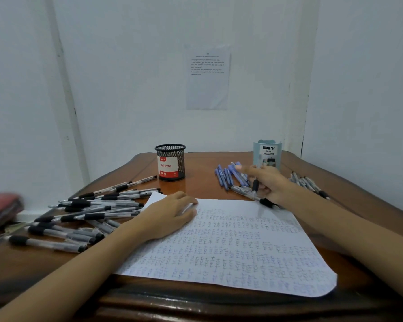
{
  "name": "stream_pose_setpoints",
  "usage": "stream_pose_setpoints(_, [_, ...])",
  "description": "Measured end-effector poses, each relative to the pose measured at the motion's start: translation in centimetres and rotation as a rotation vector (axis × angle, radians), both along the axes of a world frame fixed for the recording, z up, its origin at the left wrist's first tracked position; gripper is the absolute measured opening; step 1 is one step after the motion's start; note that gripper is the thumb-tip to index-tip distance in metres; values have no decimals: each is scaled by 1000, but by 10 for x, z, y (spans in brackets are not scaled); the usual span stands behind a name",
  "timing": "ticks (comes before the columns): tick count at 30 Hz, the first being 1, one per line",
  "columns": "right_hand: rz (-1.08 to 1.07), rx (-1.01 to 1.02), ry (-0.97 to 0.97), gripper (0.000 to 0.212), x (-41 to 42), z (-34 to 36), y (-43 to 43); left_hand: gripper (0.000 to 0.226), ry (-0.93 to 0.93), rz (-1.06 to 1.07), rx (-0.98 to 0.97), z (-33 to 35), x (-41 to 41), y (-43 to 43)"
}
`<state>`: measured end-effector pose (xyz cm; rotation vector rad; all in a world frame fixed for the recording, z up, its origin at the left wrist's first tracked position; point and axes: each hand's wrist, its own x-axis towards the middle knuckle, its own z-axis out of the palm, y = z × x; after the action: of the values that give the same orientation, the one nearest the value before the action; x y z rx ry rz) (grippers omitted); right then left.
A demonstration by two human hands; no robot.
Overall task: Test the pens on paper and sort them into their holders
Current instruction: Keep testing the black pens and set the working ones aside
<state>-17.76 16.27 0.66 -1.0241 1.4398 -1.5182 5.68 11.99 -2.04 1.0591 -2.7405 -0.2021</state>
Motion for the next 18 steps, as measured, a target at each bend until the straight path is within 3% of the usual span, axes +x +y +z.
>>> stream_pose_setpoints(3, [-123, 11, -179, 29, -8, 2, -3, 41, 8, -13, 1, 0, 0, 0])
stream_pose_setpoints(6, [-78, -40, -225, 22, -7, 3, 1, 41, 12, -40, 12, -1, 1, 0])
stream_pose_setpoints(12, [308, -13, 37, 44, 12, -9, 10, 41, 9, -46, 16, 0, 1, 0])
stream_pose_setpoints(16, [266, -27, 251, 34, 22, -19, 8, 41, 8, -44, 7, -2, 1, -2])
stream_pose_setpoints(18, [204, -66, 379, 41, 23, -22, 5, 41, 9, -42, 6, -3, 0, -3])
